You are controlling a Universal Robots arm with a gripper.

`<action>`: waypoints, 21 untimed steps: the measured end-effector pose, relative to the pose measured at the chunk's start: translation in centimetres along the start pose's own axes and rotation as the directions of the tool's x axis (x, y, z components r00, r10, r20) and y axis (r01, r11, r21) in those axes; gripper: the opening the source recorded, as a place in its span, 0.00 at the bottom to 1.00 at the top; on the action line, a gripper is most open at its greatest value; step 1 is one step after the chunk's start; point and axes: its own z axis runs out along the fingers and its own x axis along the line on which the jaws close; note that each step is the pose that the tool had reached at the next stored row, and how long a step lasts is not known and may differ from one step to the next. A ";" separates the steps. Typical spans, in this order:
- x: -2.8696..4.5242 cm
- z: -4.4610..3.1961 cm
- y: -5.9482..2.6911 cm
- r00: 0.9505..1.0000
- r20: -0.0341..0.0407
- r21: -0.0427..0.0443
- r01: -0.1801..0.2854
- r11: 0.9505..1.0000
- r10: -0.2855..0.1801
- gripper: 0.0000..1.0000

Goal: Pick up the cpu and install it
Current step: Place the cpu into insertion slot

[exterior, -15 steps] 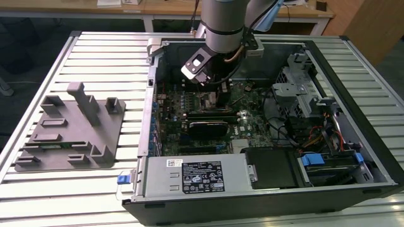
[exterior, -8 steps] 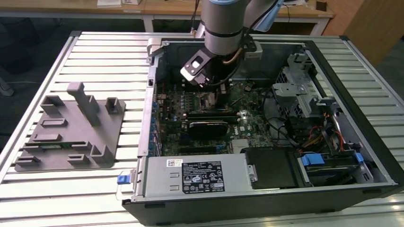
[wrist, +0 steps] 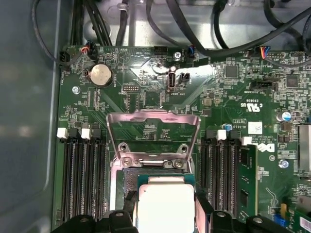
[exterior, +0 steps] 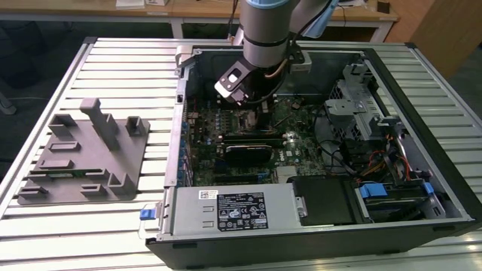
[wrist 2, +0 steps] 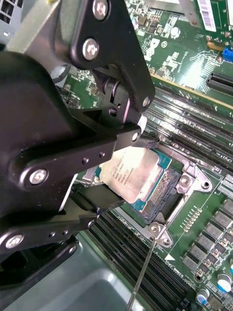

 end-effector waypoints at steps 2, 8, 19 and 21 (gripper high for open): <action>0.12 0.10 -0.01 1.000 0.000 0.000 0.000 1.000 0.000 0.55; 0.31 0.46 -0.04 1.000 0.000 0.001 0.000 1.000 0.000 0.55; 0.73 0.74 -0.12 1.000 0.000 0.005 0.000 1.000 0.000 0.55; 0.79 0.81 -0.14 1.000 0.000 0.006 0.000 1.000 0.000 0.55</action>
